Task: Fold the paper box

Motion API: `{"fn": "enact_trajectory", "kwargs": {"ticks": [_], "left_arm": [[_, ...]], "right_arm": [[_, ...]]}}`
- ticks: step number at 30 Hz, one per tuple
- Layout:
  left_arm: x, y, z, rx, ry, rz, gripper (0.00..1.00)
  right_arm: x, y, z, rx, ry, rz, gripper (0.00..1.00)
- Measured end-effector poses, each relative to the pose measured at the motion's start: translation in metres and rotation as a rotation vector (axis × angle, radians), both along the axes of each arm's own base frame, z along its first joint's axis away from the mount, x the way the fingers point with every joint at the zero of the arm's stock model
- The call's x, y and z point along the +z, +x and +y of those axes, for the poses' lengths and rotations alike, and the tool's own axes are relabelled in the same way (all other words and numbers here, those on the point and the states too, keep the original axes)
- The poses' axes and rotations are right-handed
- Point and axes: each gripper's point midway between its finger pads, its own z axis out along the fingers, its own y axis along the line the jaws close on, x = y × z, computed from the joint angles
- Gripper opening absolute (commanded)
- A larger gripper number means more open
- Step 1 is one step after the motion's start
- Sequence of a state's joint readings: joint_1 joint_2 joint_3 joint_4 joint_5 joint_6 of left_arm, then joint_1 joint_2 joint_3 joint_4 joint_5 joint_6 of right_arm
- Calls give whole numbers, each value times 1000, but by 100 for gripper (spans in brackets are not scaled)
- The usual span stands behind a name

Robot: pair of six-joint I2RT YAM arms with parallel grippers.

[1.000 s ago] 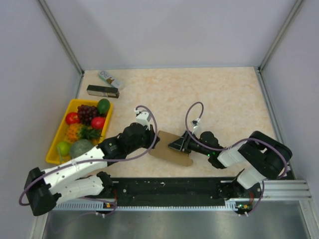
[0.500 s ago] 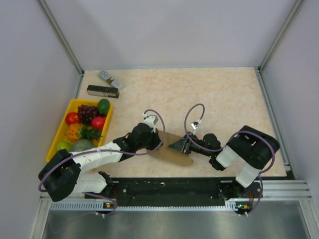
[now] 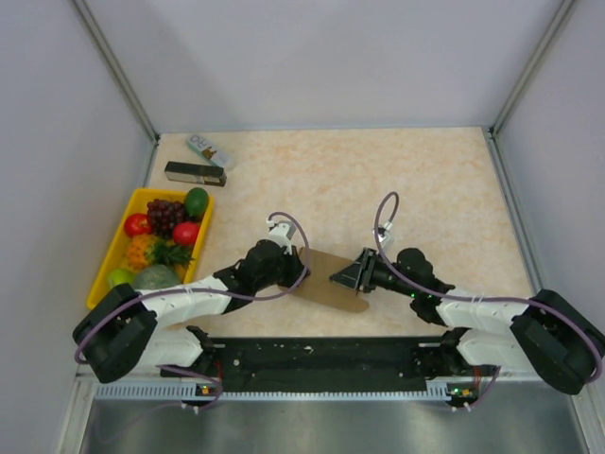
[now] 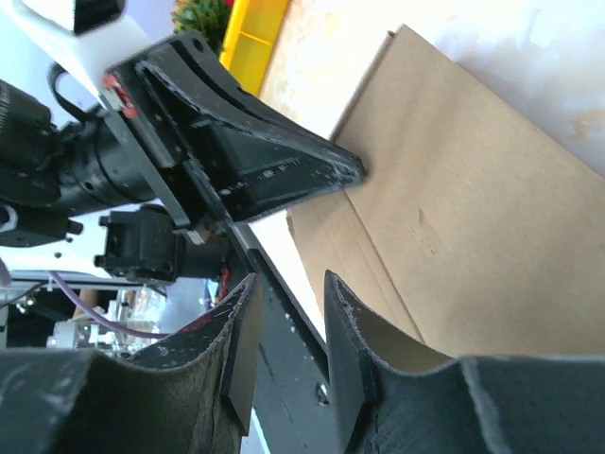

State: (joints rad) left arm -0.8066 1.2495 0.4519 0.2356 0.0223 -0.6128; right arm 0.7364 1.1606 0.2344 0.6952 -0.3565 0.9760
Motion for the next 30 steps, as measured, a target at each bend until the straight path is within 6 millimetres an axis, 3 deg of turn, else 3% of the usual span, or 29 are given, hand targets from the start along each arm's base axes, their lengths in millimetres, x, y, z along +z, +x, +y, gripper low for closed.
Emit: {"fn": "enact_trajectory", "kwargs": {"ticks": [4,7,8,12,16,20,24,30], "left_arm": [[1,-1,1,8,-16,1,0],[2,-3,2,7,-10,5,14],[3,-4,4,5,-3,8,30],[16,-7,12,-3,41,2,54],[55,1,20,12,36,-68,66],[75,6,34,37,33,-122,70],[60,4,46,44,73,-100,74],[20,-14,56,-3,123,-30,77]], "right_arm": [[-20,-6,-9,-13,-40,26,33],[-43,-13,-17,-15,-100,64,33],[-48,-14,-19,-15,-118,73,33],[-48,-9,-23,-12,-155,41,34],[-42,4,-29,-19,-234,-12,39],[-25,7,-37,-16,-304,-81,55],[-12,5,-46,5,-364,-146,65],[-23,-8,-66,35,-462,-164,84]]}}
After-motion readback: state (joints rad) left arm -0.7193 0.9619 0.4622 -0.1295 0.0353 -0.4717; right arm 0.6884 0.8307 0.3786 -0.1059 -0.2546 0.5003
